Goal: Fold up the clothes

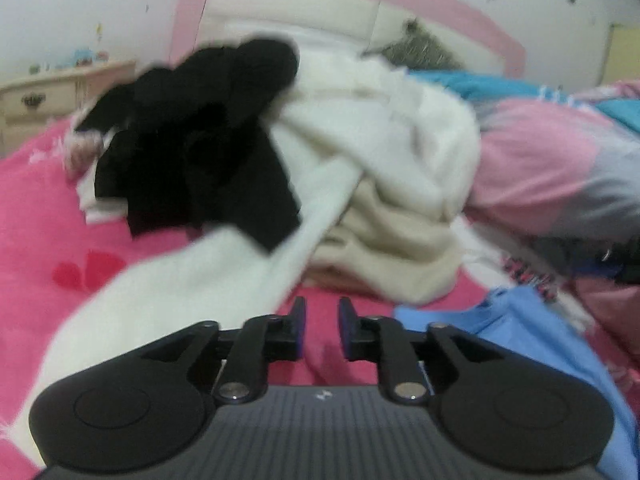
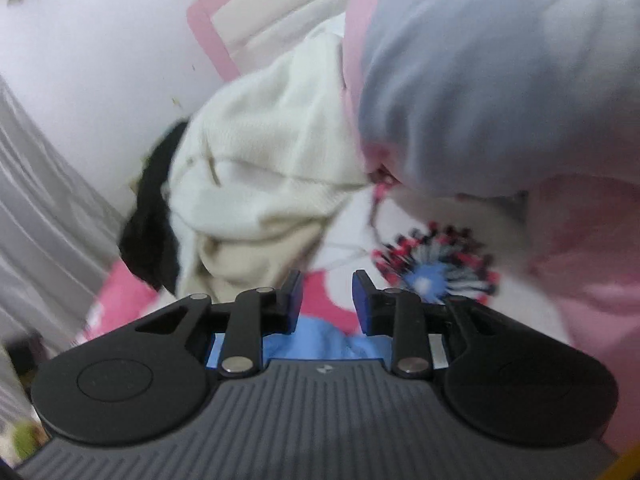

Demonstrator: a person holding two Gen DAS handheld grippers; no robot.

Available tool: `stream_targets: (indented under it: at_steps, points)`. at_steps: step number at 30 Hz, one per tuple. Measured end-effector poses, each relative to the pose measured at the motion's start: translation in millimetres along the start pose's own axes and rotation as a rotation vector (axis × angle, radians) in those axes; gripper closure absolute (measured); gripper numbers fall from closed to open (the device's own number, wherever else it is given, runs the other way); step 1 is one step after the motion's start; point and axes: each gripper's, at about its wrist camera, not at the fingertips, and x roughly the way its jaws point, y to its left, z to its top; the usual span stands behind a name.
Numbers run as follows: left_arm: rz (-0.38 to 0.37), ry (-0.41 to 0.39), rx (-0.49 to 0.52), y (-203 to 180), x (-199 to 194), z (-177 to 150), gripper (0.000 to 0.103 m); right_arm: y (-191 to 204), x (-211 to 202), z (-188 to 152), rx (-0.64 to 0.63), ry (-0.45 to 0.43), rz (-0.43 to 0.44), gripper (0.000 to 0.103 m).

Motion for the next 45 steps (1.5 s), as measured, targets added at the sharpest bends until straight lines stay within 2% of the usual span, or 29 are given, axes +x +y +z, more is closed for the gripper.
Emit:
stream_targets:
  at_steps: [1,3,4,6,8,11,14,17,19,21,22,25,28,31,33,35,37,39,41,43,45]
  points:
    - [-0.030,-0.008,0.022,-5,-4,1,0.078,-2,-1,-3,-0.018,0.019,-0.008,0.076]
    - [-0.090,-0.020,0.067,-16,-11,3,0.065,-5,4,-10,-0.040,0.061,-0.034,0.076]
    - [-0.120,0.012,0.096,-24,-8,3,0.063,-8,11,-12,-0.039,0.094,-0.048,0.076]
    - [-0.129,0.078,0.088,-28,6,-1,0.062,-15,25,-17,-0.032,0.155,-0.074,0.076]
    - [-0.138,0.143,0.077,-33,19,-4,0.059,-22,32,-18,0.016,0.175,-0.067,0.074]
    - [-0.139,0.189,-0.069,-17,35,-3,0.052,-29,37,-18,0.073,0.195,-0.048,0.070]
    - [-0.180,0.211,-0.191,-5,51,2,0.047,-31,38,-16,0.077,0.211,-0.037,0.064]
    - [-0.168,0.207,-0.181,-13,63,4,0.047,-30,42,-14,0.062,0.225,-0.032,0.064]
    - [-0.153,0.185,-0.139,-22,64,5,0.058,-27,44,-14,0.039,0.230,-0.032,0.065]
    - [-0.144,0.159,-0.098,-31,60,4,0.093,-21,43,-16,-0.024,0.231,-0.038,0.089]
    - [-0.140,0.143,-0.084,-34,57,3,0.097,-15,42,-17,-0.068,0.225,-0.043,0.097]
    - [-0.051,0.013,-0.089,-31,35,0,0.098,-6,34,-21,-0.144,0.153,-0.065,0.099]
    - [-0.007,0.021,-0.128,-20,37,-3,0.098,-17,33,-22,-0.111,0.108,-0.095,0.099]
    - [0.005,0.055,-0.133,-15,46,-9,0.094,-31,35,-23,-0.055,0.074,-0.116,0.097]
    - [0.018,0.053,-0.133,-13,46,-11,0.082,-39,31,-20,0.001,0.038,-0.117,0.093]
    - [0.038,0.037,-0.132,-11,41,-11,0.074,-38,21,-17,0.003,-0.022,-0.142,0.087]
    - [0.056,0.022,-0.130,-8,34,-10,0.065,-37,11,-14,0.000,-0.080,-0.164,0.085]
    - [0.069,-0.010,-0.107,-12,23,-7,0.061,-22,3,-12,-0.083,-0.092,-0.137,0.085]
    - [0.066,-0.048,-0.069,-17,10,-6,0.061,0,3,-14,-0.216,-0.052,-0.062,0.085]
    - [0.025,-0.068,0.004,-29,4,-6,0.058,20,16,-19,-0.333,0.034,0.021,0.086]
    - [0.014,-0.013,0.034,-37,14,-11,0.056,29,39,-23,-0.377,0.126,0.027,0.087]
